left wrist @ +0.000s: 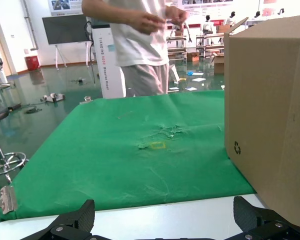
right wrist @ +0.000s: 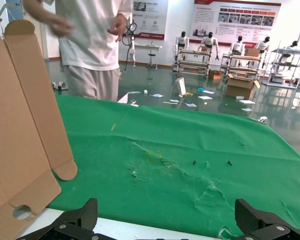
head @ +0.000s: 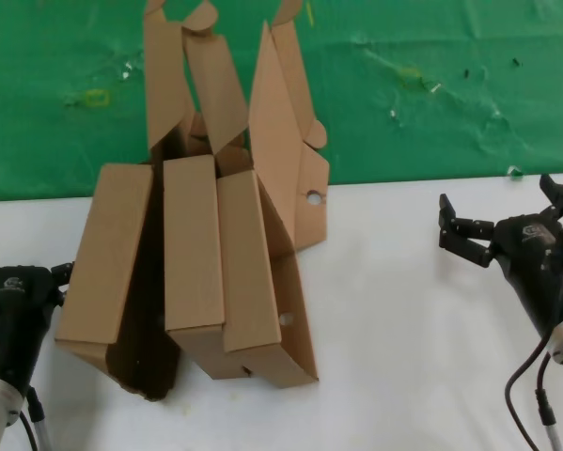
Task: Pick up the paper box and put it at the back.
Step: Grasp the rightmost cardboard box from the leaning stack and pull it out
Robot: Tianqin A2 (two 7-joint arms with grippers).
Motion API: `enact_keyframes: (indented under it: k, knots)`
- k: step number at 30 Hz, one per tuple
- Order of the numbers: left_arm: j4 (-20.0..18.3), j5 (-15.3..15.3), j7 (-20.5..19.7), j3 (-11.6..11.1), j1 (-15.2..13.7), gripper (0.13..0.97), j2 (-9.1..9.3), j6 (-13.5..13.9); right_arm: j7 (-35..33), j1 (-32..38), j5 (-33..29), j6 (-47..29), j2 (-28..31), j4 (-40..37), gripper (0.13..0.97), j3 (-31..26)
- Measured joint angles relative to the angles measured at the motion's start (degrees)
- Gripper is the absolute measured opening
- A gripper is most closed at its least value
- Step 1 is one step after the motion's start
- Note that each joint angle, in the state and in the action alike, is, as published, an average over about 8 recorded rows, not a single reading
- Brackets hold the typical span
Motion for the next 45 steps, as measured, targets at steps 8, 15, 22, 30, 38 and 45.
enact_keyframes:
  k: [8, 15, 22, 30, 38, 45]
  knots:
    - [0.0, 0.0, 0.0, 0.0, 0.0, 0.966, 0.00, 0.0, 0.2, -0.1, 0.3, 0.6, 0.8, 0.7, 0.966, -0.4]
    - [0.0, 0.0, 0.0, 0.0, 0.0, 0.955, 0.00, 0.0, 1.3, -0.3, 4.3, 4.4, 7.8, 5.9, 0.966, -3.9]
    - [0.0, 0.0, 0.0, 0.0, 0.0, 0.925, 0.00, 0.0, 4.1, -2.5, 7.5, 1.4, 15.1, 12.7, 0.966, -3.4]
    - [0.0, 0.0, 0.0, 0.0, 0.0, 0.837, 0.00, 0.0, 6.6, -11.4, 9.3, -5.4, 21.7, 21.4, 0.966, 3.3]
    - [0.0, 0.0, 0.0, 0.0, 0.0, 0.730, 0.00, 0.0, 2.0, -20.1, 12.3, -18.0, 21.8, 25.1, 0.966, 11.4]
    - [0.0, 0.0, 0.0, 0.0, 0.0, 0.581, 0.00, 0.0, 0.6, -21.1, 10.8, -24.2, 23.6, 25.4, 0.966, 8.8]
